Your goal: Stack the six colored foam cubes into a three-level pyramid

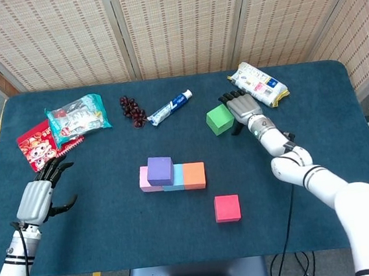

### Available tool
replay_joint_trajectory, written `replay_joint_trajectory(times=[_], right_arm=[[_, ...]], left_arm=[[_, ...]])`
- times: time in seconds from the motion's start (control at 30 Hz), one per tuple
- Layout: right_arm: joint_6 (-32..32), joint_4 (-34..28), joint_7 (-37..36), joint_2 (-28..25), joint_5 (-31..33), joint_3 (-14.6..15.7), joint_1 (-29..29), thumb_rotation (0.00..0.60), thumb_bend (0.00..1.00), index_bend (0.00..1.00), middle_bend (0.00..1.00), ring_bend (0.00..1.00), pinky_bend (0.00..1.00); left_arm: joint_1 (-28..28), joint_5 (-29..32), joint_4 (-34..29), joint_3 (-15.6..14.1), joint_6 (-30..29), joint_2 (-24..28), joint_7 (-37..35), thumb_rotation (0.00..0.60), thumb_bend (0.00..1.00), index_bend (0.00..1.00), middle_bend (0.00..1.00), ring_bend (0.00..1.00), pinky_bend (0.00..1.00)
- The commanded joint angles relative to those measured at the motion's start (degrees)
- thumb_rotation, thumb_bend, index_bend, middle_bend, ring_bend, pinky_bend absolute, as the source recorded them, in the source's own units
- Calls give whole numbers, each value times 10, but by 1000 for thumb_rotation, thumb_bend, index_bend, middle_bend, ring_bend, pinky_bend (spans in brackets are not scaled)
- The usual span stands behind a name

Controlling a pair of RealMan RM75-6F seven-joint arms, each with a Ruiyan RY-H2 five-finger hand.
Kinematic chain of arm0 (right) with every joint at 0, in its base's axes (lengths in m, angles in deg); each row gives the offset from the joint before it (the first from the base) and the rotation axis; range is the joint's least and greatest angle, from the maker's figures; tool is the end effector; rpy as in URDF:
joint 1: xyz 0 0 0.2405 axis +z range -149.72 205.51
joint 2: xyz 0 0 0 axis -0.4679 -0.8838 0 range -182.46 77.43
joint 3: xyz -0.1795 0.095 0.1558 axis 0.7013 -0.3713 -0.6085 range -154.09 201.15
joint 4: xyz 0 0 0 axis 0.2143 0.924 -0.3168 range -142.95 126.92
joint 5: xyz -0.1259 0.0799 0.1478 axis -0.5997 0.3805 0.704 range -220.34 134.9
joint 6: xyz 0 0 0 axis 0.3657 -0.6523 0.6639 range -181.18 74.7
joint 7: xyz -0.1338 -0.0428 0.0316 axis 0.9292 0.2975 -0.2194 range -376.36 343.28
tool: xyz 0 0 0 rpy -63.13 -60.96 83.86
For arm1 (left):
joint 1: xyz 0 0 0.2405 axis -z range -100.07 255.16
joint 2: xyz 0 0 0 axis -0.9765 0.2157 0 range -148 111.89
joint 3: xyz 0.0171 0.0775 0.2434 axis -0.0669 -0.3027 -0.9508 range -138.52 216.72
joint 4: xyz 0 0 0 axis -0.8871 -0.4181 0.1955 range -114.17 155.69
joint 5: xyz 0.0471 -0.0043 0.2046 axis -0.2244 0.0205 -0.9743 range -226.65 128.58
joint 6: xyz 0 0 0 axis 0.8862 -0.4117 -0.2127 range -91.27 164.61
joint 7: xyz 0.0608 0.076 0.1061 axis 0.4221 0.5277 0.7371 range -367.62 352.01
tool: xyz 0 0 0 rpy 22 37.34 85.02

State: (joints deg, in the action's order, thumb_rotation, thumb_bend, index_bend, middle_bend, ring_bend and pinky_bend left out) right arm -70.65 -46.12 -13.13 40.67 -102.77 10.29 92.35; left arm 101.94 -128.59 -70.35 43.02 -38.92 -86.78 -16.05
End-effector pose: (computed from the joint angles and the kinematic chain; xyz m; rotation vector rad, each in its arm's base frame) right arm -0.1556 -0.5147 0.0271 1.8577 -0.9262 0.5368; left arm -0.2493 0.2818 0.1207 -1.5164 -1.0187 -1.1566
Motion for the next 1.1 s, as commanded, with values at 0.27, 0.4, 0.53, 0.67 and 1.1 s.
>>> replay_joint_trajectory(times=[0.27, 0.4, 0.53, 0.67, 1.1], right_arm=[[66, 195, -38, 131, -34, -2, 68, 600, 162, 280, 203, 31, 143], [62, 219, -53, 143, -47, -4, 66, 600, 227, 416, 288, 109, 150], [46, 216, -70, 130, -61, -4, 51, 600, 281, 554, 391, 199, 172], [12, 167, -94, 93, -72, -8, 27, 600, 317, 638, 472, 291, 199], [-91, -354, -25, -232, 35, 8, -88, 600, 320, 667, 531, 355, 210]], left_arm=[[-15, -5, -1, 5, -3, 4, -20, 600, 307, 194, 76, 22, 188], [-20, -7, 0, 7, -3, 4, -27, 600, 307, 197, 76, 22, 191], [-24, -13, 3, 8, -3, 3, -34, 600, 308, 199, 76, 22, 199], [-29, -19, 7, 10, -8, 1, -42, 600, 310, 199, 76, 22, 200], [-62, -40, 34, 0, -47, 2, -13, 600, 308, 205, 80, 28, 198]])
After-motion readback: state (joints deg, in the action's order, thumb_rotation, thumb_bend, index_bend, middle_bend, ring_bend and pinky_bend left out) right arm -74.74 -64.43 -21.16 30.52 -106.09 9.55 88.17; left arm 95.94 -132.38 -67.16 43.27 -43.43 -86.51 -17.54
